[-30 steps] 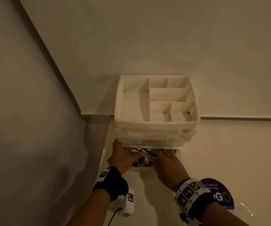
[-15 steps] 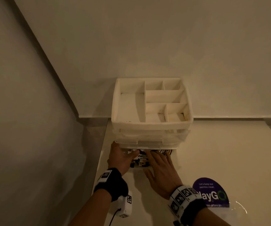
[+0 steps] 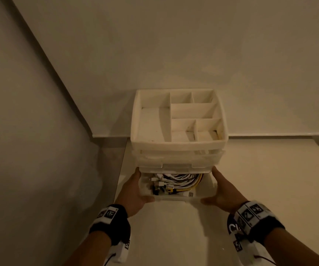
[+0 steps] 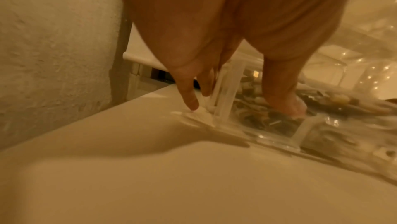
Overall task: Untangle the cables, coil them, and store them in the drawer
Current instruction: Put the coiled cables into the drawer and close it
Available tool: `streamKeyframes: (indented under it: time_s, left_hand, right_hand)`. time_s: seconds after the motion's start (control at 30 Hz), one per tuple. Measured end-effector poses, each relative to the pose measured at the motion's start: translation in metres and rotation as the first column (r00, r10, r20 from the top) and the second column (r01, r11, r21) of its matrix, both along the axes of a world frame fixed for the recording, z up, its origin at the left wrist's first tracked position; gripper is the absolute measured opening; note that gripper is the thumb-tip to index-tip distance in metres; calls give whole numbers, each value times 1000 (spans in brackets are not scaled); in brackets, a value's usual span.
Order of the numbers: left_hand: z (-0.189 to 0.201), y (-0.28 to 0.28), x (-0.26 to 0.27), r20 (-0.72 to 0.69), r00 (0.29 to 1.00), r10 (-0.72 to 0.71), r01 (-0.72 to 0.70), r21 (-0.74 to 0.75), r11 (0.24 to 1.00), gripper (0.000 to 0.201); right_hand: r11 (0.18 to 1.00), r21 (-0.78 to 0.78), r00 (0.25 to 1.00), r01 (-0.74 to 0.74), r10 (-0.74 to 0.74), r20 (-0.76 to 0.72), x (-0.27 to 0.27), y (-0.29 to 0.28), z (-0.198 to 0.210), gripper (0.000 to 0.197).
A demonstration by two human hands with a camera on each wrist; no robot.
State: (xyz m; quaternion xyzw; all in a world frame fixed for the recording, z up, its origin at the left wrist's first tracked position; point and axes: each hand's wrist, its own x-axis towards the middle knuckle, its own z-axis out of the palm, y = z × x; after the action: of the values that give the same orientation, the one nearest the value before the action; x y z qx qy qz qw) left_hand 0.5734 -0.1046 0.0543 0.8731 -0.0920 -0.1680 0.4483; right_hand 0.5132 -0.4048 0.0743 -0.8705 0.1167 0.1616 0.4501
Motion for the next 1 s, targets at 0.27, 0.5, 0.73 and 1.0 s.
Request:
streamKeyframes:
  time_s: [0.27, 0.5, 0.73, 1.0]
  left_hand:
    - [-13, -13, 6, 22, 959, 284, -281, -84, 956, 69]
    - [-14, -26, 12, 119, 925, 360, -353, -76, 933, 51]
    - [-11, -32, 21, 146, 904, 402, -403, -21, 915, 51]
    - [-14, -33, 19, 143, 901, 410, -406, -54, 912, 52]
  right_hand:
    - [969, -58, 948, 241, -222, 226, 2, 12, -14, 76]
    - [907, 8, 880, 421, -411, 239, 5, 27, -21, 57]
    - [848, 9, 821, 529, -515, 246, 14, 32, -27, 39]
    - [848, 1, 825, 530, -517, 228, 16, 33, -29, 38]
